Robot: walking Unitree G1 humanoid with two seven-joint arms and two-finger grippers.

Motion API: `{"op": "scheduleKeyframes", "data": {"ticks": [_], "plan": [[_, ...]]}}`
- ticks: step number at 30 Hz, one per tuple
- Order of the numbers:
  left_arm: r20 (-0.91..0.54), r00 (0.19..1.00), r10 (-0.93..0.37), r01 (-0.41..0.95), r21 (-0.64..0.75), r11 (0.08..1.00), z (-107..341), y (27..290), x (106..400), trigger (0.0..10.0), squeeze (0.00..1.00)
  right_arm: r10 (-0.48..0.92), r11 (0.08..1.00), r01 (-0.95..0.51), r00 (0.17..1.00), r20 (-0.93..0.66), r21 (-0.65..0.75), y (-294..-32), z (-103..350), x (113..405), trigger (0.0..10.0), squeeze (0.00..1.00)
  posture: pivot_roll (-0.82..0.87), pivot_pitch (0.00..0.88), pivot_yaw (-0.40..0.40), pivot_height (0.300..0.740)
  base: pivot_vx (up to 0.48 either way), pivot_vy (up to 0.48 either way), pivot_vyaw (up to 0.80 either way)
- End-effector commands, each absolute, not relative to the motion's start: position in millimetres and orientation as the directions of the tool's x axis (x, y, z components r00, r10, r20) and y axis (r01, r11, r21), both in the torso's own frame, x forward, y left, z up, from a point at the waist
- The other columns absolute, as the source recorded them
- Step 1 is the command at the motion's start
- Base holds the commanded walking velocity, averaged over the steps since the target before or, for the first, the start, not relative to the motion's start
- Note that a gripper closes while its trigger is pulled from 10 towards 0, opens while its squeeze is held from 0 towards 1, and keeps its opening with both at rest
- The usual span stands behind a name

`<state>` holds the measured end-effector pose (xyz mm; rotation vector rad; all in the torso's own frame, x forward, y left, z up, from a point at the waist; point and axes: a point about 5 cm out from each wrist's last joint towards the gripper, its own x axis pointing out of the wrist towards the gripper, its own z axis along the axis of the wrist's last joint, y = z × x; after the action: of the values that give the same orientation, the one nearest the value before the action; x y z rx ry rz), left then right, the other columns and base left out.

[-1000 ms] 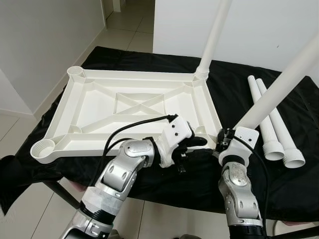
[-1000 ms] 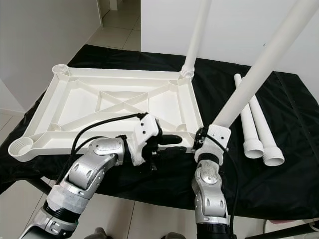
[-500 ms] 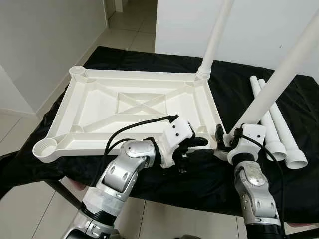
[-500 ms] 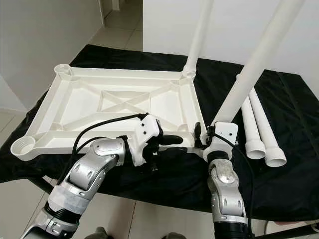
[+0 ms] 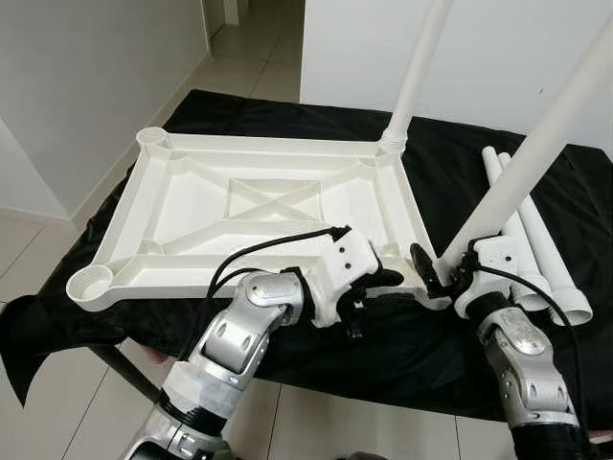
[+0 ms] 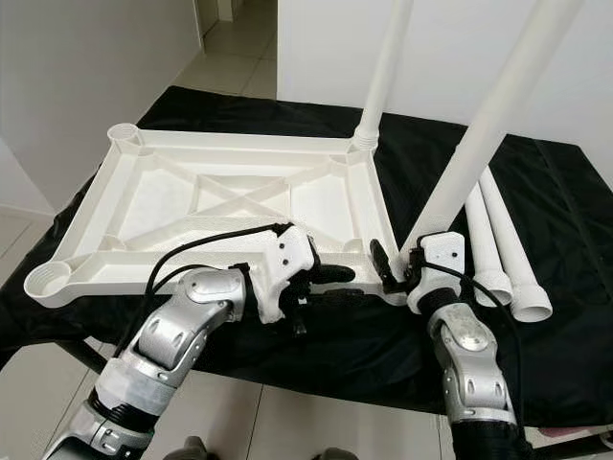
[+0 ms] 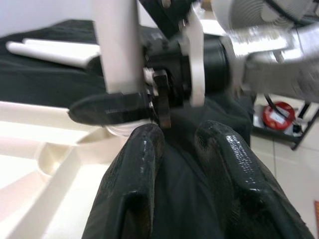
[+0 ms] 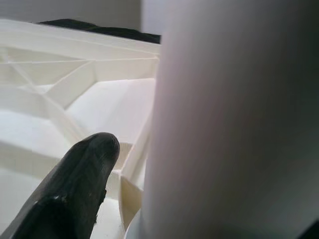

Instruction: Building children table

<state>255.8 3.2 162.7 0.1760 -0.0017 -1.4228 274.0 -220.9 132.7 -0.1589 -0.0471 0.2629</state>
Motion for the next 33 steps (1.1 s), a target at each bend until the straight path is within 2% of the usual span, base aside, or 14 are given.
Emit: {"op": "scheduleKeyframes", "data": {"ticks": [1,3,4,18,19,26,30,33], "plan": [[-0.122,0.279,-0.953,0.956,0.134,0.263,155.0,3.5,261.3,10.0,0.0,0.304,0.941,-0.296,0.953,0.02,-0.161,-220.4,133.4,277.1,10.0,0.0,0.02,0.0,-0.016,0.74,0.0,0.0,0.0],[-0.125,0.285,-0.95,0.953,0.138,0.268,153.8,3.3,261.7,10.0,0.0,0.314,0.937,-0.308,0.949,0.013,-0.163,-221.8,133.2,277.8,10.0,0.0,0.02,0.0,-0.016,0.74,0.0,0.0,0.0],[-0.135,0.299,-0.945,0.95,0.141,0.28,151.5,3.0,263.0,10.0,0.0,0.328,0.93,-0.324,0.945,-0.003,-0.173,-223.9,132.1,278.5,0.0,0.0,0.02,0.001,-0.016,0.74,0.0,0.0,0.0],[-0.15,0.375,-0.915,0.924,0.146,0.354,146.1,3.1,272.6,10.0,0.0,0.334,0.931,-0.338,0.941,-0.056,-0.135,-232.4,118.8,275.8,0.0,0.0,0.02,0.007,-0.022,0.74,0.0,0.0,0.0],[-0.148,0.378,-0.914,0.922,0.146,0.358,146.6,2.9,273.3,10.0,0.0,0.317,0.94,-0.321,0.947,-0.054,-0.117,-231.0,118.6,276.2,10.0,0.0,0.02,0.005,-0.025,0.74,0.0,0.0,0.0],[-0.129,0.401,-0.907,0.912,0.153,0.381,150.6,1.9,280.8,10.0,0.0,0.259,0.961,-0.263,0.964,-0.065,-0.08,-226.1,110.8,276.0,10.0,0.0,0.02,0.0,-0.025,0.74,0.0,0.0,0.0],[-0.113,0.406,-0.907,0.908,0.163,0.386,154.5,1.5,284.6,10.0,0.0,0.213,0.977,-0.215,0.973,-0.087,-0.012,-226.2,101.1,274.4,10.0,0.0,0.01,0.0,-0.022,0.74,0.0,0.0,0.0],[-0.11,0.406,-0.907,0.907,0.166,0.386,155.1,1.5,285.2,10.0,0.0,0.192,0.98,-0.195,0.976,-0.098,-0.025,-228.4,99.8,275.4,10.0,0.0,0.01,0.0,-0.021,0.74,0.0,0.0,0.0]]}}
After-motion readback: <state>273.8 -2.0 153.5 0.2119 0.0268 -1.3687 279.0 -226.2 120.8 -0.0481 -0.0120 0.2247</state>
